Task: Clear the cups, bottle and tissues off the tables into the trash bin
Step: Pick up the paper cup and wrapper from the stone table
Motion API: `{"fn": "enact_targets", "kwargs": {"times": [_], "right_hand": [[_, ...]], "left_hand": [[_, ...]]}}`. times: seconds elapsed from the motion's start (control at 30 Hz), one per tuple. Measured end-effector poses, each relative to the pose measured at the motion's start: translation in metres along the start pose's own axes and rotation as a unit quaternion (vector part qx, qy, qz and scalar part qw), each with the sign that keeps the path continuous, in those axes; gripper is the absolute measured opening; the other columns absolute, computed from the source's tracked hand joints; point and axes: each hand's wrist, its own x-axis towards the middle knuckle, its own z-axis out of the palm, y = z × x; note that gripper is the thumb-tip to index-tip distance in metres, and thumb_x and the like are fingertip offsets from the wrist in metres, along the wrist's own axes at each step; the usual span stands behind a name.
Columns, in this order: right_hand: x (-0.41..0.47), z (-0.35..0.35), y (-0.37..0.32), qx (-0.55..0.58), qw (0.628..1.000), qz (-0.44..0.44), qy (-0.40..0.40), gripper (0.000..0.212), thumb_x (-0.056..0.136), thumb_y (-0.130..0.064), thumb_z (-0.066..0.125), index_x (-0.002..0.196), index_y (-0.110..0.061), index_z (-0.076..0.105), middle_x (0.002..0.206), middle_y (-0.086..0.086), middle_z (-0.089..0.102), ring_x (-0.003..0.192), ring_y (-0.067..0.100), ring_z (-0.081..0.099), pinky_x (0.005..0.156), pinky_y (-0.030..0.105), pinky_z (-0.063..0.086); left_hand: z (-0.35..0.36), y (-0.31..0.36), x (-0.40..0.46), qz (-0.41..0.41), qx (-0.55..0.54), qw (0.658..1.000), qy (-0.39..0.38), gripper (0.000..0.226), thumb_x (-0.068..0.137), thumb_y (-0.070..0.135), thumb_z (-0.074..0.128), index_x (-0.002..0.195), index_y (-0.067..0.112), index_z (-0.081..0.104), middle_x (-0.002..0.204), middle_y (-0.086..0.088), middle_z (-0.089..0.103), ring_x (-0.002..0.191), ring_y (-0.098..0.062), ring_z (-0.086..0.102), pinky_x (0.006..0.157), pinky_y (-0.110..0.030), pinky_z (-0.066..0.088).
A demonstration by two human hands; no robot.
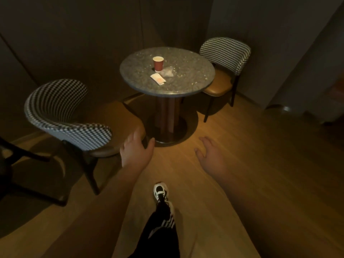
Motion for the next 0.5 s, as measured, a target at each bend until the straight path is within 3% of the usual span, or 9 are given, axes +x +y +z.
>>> {"fn": "enact_targets", "kwargs": {"times": [0.3,0.5], "right_hand": [[0.338,0.041,-0.006,-0.017,1.0,-0.005,-0.018,0.051,0.093,-0.038,0.051,0.139,-0.02,0.041,0.147,0.002,0.039,0.137,0.018,0.032,0.109,0.034,0.029],[0.478,0.058,-0.021,-0.018,0.997,-0.011,-0.079,0.051,0.095,-0.033,0.049,0.141,-0.013,0.04,0.148,0.008,0.037,0.138,0.022,0.029,0.111,0.034,0.025]], "left_hand": [[0.071,0.012,0.332,-0.025,-0.046,0.999,0.003,0.07,0.089,0.055,0.049,0.147,0.023,0.028,0.148,-0.002,0.041,0.135,-0.022,0.039,0.108,-0.051,0.035],[0.094,0.022,0.455,-0.047,-0.037,0.998,-0.006,0.069,0.089,0.054,0.05,0.147,0.023,0.029,0.147,-0.004,0.041,0.135,-0.025,0.038,0.11,-0.049,0.033]]}}
